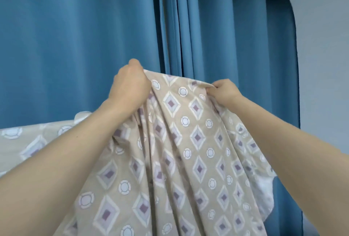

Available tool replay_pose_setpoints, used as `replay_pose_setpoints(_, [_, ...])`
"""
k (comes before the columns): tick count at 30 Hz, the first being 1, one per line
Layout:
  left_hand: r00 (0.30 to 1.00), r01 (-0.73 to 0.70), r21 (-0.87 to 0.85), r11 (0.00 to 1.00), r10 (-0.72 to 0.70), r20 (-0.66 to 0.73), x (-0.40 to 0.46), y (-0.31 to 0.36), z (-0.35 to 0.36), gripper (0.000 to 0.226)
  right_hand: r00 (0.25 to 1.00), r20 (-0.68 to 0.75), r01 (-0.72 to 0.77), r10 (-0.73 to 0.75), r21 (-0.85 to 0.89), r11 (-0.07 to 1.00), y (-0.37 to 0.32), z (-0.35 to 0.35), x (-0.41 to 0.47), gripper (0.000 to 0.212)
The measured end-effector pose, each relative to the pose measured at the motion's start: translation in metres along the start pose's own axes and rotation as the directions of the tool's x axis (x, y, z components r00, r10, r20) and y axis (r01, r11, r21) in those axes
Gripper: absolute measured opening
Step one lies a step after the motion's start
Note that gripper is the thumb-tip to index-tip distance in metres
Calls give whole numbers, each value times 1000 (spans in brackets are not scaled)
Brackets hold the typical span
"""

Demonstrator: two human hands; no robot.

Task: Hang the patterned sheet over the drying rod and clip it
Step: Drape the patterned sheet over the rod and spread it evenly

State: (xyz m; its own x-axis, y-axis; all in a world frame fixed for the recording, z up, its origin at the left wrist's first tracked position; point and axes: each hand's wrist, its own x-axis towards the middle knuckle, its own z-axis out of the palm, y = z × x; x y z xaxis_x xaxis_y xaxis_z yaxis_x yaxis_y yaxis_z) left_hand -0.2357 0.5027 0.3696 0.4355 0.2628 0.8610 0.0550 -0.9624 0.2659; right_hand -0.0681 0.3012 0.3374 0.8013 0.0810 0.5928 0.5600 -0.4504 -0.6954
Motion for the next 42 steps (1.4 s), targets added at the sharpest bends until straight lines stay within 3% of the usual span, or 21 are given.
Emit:
replay_pose_setpoints(2, [1000,12,50,999,-12,-2,4,-16,-19,8,999,25,-25,27,-74,997,-22,12,-2,34])
replay_pose_setpoints(5, [999,-20,168,986,12,53,3,-34,-41,8,966,213,-45,149,-427,903,-42,32,-17,30])
replay_pose_setpoints(9, [935,-79,417,905,-78,346,-12,-46,-61,9,861,378,-84,341,-555,828,-34,39,-39,17])
replay_pose_setpoints(11, [896,-168,486,858,-73,438,-21,-50,-63,12,876,315,-185,366,-480,857,-26,37,-46,22])
replay_pose_setpoints(13, [891,-298,454,840,75,447,-29,-48,-58,11,898,199,-322,393,-314,893,-18,38,-50,16])
replay_pose_setpoints(16, [834,-487,243,839,365,414,-36,-27,-40,26,898,85,-430,432,-47,902,-9,42,-56,7])
replay_pose_setpoints(19, [782,-555,59,830,495,379,-48,12,-18,32,883,96,-469,460,145,871,-1,47,-67,7])
replay_pose_setpoints(21, [756,-578,45,815,513,407,-53,35,2,34,880,97,-476,466,190,859,0,48,-76,18])
replay_pose_setpoints(25, [756,-522,145,841,377,535,-56,42,38,37,881,125,-468,456,378,799,11,48,-89,26])
replay_pose_setpoints(27, [793,-494,153,856,371,484,-54,35,47,32,872,175,-471,458,556,685,23,46,-96,40])
replay_pose_setpoints(29, [820,-490,131,862,405,403,-49,28,51,16,849,134,-475,511,619,625,38,43,-99,46])
replay_pose_setpoints(31, [819,-520,129,844,450,357,-47,25,52,7,817,88,-514,570,561,649,51,43,-109,30])
replay_pose_setpoints(33, [818,-545,138,827,488,305,-48,22,55,3,792,99,-587,603,396,706,64,43,-120,6])
replay_pose_setpoints(35, [819,-557,161,815,506,271,-50,18,58,11,760,190,-650,621,221,727,83,45,-128,21])
replay_pose_setpoints(38, [804,-572,153,806,514,298,-48,15,58,36,710,340,-681,617,107,724,94,47,-134,31])
replay_pose_setpoints(40, [796,-574,130,808,514,320,-46,17,57,28,722,370,-638,585,27,769,97,50,-135,19])
replay_pose_setpoints(42, [795,-574,131,808,512,326,-45,18,57,14,759,301,-592,578,-51,804,101,51,-131,17])
